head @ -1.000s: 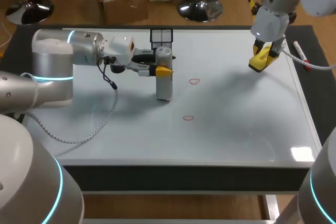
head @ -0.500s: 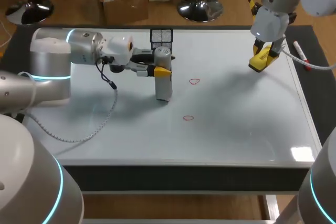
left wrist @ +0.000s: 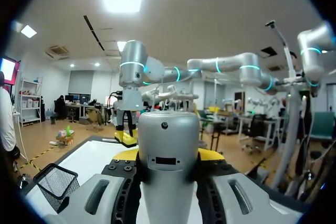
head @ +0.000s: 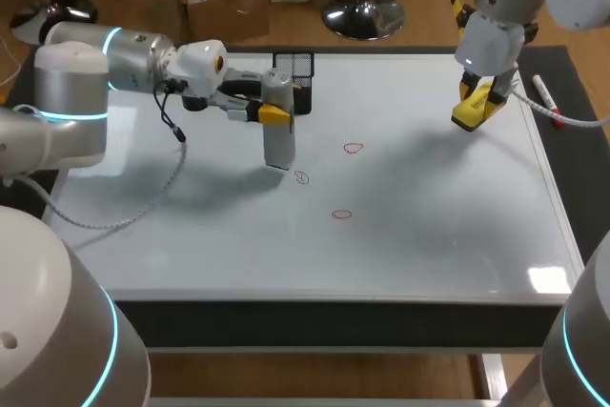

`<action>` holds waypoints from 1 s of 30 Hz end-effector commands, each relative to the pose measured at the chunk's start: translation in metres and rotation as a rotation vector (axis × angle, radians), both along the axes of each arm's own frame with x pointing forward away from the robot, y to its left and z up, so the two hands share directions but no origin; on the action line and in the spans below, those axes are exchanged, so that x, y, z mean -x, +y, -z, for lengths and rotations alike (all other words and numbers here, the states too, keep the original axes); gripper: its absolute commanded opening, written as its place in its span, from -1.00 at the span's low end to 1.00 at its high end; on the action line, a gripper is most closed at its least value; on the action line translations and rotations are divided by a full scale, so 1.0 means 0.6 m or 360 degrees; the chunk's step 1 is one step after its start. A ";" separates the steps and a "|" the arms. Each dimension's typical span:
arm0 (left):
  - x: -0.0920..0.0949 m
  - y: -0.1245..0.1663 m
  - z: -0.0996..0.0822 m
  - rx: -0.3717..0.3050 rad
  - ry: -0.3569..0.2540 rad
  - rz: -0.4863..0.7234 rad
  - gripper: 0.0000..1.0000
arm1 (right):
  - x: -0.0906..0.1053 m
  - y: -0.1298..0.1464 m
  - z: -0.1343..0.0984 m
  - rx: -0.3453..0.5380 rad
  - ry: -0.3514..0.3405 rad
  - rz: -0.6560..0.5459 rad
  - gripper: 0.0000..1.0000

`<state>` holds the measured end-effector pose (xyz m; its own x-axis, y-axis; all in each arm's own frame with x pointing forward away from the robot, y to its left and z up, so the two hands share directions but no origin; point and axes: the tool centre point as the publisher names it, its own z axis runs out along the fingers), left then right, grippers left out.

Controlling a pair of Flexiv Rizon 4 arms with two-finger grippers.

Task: Pick up the inspection probe, press it on each red-marked spot on the whiteboard one by one, put down the probe, pick up the eraser, and wipe off all the red marks.

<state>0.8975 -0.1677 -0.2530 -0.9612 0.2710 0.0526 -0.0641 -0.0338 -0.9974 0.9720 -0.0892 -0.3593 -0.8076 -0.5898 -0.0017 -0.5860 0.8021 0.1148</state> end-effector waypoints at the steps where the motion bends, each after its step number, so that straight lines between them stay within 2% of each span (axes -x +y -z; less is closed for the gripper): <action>1: -0.009 0.020 -0.004 0.0007 0.0001 0.0038 -1.00 | -0.001 0.000 -0.001 0.0005 0.0002 -0.0002 -1.00; 7: -0.017 0.039 -0.002 0.0020 0.0000 0.0066 -1.00 | -0.001 0.000 -0.001 0.0005 0.0002 -0.0002 -1.00; 17: -0.009 0.099 0.003 -0.0007 0.0019 -0.0201 -1.00 | -0.001 0.000 -0.001 0.0005 0.0002 -0.0002 -1.00; 30: 0.025 0.161 -0.001 0.0008 0.0010 -0.0486 -1.00 | -0.001 0.000 -0.001 0.0005 0.0002 -0.0002 -1.00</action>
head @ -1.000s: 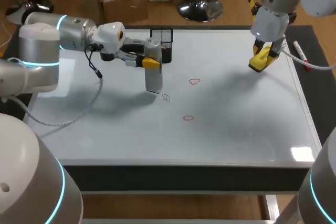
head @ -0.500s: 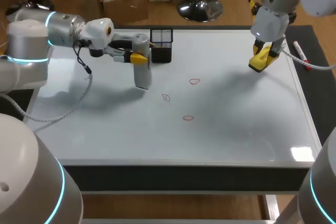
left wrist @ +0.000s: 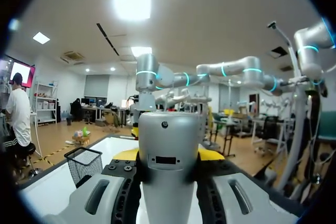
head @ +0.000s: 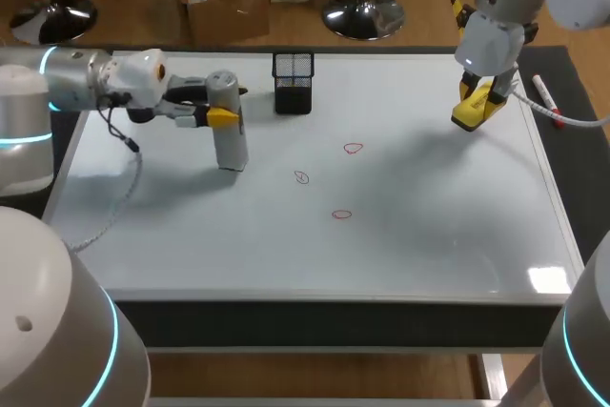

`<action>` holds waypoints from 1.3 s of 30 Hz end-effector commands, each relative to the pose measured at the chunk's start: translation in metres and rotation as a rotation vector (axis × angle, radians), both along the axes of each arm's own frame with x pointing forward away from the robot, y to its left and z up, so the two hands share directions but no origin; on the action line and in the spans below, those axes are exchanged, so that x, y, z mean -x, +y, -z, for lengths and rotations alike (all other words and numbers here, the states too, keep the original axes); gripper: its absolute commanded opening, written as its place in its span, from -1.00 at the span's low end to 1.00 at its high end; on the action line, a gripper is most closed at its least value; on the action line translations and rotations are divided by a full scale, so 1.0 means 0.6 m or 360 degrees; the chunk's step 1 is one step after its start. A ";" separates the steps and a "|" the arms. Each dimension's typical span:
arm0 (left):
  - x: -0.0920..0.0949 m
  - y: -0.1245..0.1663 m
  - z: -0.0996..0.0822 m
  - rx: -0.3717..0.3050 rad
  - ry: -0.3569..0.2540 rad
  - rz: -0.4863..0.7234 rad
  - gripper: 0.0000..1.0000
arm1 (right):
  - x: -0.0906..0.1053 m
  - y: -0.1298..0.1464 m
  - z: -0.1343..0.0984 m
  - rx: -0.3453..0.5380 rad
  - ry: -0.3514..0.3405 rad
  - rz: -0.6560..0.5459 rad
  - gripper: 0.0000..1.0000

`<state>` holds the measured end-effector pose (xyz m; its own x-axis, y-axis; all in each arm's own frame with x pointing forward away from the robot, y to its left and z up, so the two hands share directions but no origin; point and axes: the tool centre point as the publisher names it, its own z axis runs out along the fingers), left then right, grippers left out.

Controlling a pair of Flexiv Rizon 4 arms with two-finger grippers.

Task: Pick up the inspection probe, press it on each red-marked spot on the whiteboard one by one, put down the probe, pick up the eraser, and wipe off all the red marks.

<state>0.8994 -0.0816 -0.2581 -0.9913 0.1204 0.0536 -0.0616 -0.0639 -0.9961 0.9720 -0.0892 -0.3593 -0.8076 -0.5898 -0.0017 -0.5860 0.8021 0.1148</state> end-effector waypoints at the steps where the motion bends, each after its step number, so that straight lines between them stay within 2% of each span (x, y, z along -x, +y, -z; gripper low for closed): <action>1: 0.031 0.022 -0.010 -0.0025 0.0007 -0.0260 -1.00 | -0.001 0.000 -0.001 0.0005 0.0002 -0.0002 -1.00; 20: 0.113 0.124 -0.011 -0.0034 0.0001 -0.0679 -1.00 | -0.001 0.000 -0.001 0.0005 0.0002 -0.0002 -1.00; 29: 0.151 0.173 -0.004 -0.0034 -0.0006 -0.0806 -1.00 | -0.001 0.000 -0.001 0.0005 0.0002 -0.0002 -1.00; 39: 0.167 0.215 0.002 -0.0044 -0.0009 -0.0901 -1.00 | -0.001 0.000 -0.001 0.0005 0.0002 -0.0002 -1.00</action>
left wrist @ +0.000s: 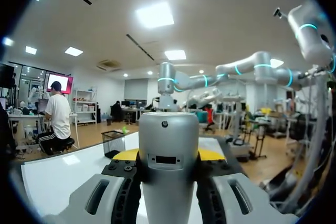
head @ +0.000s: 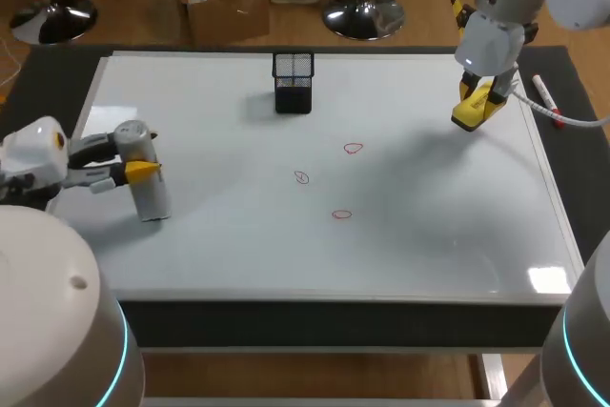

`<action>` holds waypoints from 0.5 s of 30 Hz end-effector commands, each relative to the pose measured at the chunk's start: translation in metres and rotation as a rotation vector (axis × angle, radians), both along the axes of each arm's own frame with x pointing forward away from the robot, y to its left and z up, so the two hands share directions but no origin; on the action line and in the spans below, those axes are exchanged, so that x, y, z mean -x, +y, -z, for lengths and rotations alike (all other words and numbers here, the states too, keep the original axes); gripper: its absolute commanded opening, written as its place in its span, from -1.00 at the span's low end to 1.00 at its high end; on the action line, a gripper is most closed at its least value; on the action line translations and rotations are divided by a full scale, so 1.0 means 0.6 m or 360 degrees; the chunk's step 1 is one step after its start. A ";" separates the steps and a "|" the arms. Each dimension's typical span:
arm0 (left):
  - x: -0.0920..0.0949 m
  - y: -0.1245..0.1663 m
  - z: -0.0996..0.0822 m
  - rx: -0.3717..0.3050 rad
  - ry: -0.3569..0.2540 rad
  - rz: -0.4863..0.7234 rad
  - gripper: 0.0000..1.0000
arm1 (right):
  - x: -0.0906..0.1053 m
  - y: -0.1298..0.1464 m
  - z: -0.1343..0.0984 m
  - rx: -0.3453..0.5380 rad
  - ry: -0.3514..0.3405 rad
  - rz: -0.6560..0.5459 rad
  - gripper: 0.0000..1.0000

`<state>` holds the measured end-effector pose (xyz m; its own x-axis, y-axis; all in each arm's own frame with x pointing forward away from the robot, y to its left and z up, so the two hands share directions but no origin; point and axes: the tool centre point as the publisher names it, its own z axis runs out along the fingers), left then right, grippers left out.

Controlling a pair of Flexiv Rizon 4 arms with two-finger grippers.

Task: Pick up the inspection probe, press it on each red-marked spot on the whiteboard one by one, put down the probe, pick up the eraser, and wipe off all the red marks.

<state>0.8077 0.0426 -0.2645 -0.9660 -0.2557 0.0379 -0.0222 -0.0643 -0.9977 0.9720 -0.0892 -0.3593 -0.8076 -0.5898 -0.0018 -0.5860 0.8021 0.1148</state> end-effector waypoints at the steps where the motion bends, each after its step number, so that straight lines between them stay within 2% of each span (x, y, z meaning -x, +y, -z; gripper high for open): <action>1: 0.014 0.010 -0.009 -0.0013 0.0014 -0.0299 -1.00 | -0.001 0.000 -0.001 0.0005 0.0002 -0.0002 -1.00; 15: 0.017 0.015 -0.010 -0.0026 0.0002 -0.0295 -1.00 | -0.001 0.000 -0.001 0.0005 0.0002 -0.0002 -1.00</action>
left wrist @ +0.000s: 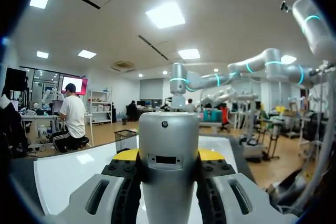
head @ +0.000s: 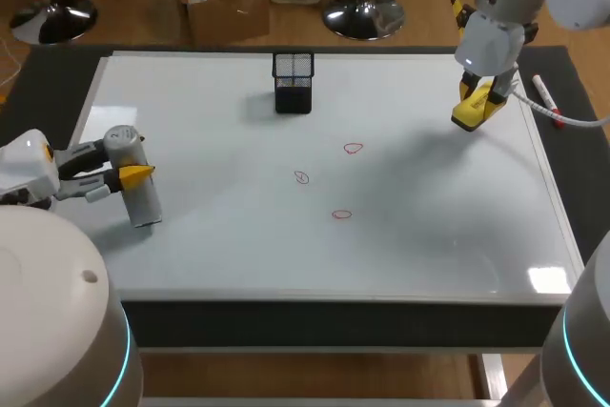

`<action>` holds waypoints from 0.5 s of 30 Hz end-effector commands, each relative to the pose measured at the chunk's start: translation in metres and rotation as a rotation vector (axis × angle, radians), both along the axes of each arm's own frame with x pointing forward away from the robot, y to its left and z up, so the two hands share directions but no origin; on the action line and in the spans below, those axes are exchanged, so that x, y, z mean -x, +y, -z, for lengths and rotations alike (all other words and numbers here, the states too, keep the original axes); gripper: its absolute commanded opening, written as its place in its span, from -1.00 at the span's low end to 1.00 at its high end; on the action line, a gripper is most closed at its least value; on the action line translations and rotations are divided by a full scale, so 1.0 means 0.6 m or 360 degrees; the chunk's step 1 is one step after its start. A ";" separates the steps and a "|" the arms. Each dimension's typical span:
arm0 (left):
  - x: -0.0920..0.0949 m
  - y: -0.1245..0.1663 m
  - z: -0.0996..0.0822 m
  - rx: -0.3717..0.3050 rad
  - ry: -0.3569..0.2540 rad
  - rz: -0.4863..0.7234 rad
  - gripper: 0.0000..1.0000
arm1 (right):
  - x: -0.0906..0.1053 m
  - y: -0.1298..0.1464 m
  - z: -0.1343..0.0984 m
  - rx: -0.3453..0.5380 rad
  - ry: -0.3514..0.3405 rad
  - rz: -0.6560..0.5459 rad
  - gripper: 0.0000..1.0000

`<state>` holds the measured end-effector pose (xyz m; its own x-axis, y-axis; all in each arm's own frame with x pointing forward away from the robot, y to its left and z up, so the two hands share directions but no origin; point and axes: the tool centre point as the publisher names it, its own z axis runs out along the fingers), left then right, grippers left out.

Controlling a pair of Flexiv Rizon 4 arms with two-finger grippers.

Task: Pick up the inspection probe, press it on each red-marked spot on the whiteboard one by one, put down the probe, pick up the eraser, and wipe off all the red marks.

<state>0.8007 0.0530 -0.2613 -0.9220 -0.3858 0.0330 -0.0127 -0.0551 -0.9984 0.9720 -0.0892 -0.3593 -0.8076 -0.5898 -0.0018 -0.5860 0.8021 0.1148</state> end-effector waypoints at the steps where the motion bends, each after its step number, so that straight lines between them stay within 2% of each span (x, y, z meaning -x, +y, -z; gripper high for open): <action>1: 0.005 -0.002 -0.005 -0.0007 0.0004 -0.0077 -1.00 | -0.001 0.000 -0.001 0.0006 0.0002 -0.0002 -1.00; 7: 0.005 -0.002 -0.005 -0.0007 0.0004 -0.0077 -1.00 | 0.002 0.008 -0.003 0.0032 0.0014 -0.0013 -1.00; 15: 0.005 -0.002 -0.005 -0.0007 0.0004 -0.0077 -1.00 | 0.036 0.121 -0.004 0.0135 0.0024 -0.0181 -1.00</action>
<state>0.7984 0.0518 -0.2601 -0.9032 -0.4278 0.0341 -0.0129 -0.0525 -0.9985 0.9535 -0.0417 -0.3562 -0.7421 -0.6699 0.0202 -0.6646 0.7394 0.1074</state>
